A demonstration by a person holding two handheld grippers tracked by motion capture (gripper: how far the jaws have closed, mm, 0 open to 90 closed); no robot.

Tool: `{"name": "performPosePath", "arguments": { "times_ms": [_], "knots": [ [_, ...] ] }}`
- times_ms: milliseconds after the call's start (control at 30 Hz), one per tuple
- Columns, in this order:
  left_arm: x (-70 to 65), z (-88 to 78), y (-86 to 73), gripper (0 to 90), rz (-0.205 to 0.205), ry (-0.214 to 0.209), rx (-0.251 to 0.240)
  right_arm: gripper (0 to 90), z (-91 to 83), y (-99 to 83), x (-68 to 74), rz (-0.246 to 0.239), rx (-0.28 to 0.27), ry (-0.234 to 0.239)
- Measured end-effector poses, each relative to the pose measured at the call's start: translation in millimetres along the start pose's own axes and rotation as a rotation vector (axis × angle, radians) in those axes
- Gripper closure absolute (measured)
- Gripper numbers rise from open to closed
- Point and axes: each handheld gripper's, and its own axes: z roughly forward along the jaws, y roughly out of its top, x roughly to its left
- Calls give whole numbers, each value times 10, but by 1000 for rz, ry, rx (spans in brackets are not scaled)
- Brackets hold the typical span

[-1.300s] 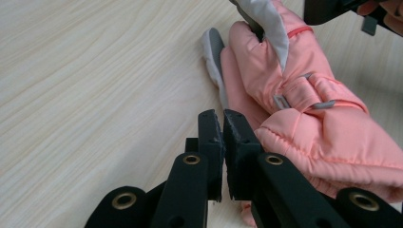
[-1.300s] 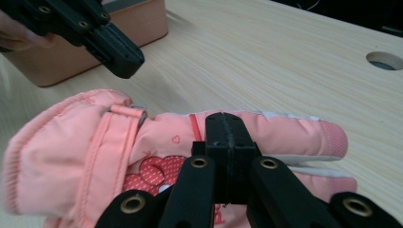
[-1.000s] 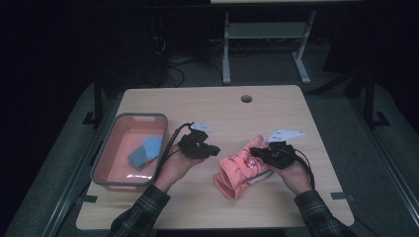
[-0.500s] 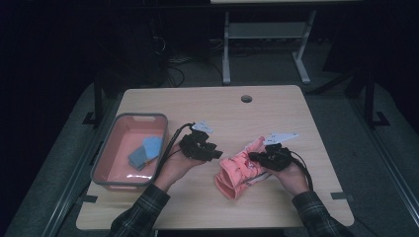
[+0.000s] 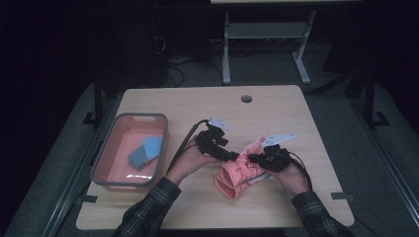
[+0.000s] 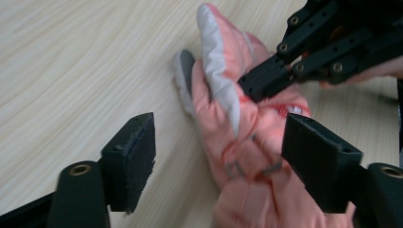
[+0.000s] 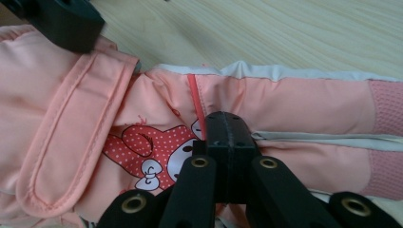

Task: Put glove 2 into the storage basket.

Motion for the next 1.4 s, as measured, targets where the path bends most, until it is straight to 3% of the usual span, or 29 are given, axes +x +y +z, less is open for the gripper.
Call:
{"name": "performPosePath", "arguments": {
  "times_ms": [300, 467, 667, 867, 933, 1100, 1400],
  "knots": [
    [-30, 324, 29, 189, 2, -58, 71, 900, 1, -15, 12, -15, 2, -6],
    [-19, 533, -45, 172, -29, -87, 137, 900, 7, -18, 21, -17, 7, -1],
    [9, 677, -98, 151, -81, -152, 153, 900, -1, -36, 28, -28, 13, -2],
    [12, 721, -130, 151, -84, -158, 169, 900, -126, -97, 60, -53, 29, -23],
    [-5, 723, -131, 152, -66, -150, 174, 900, -157, -144, 66, -54, 43, -19],
    [-47, 734, -119, 213, -51, -155, 186, 900, -88, -175, 57, -44, 56, -16],
    [-53, 736, -132, 241, -100, -198, 167, 900, -51, -182, 66, -48, 56, -19]
  ]
}}
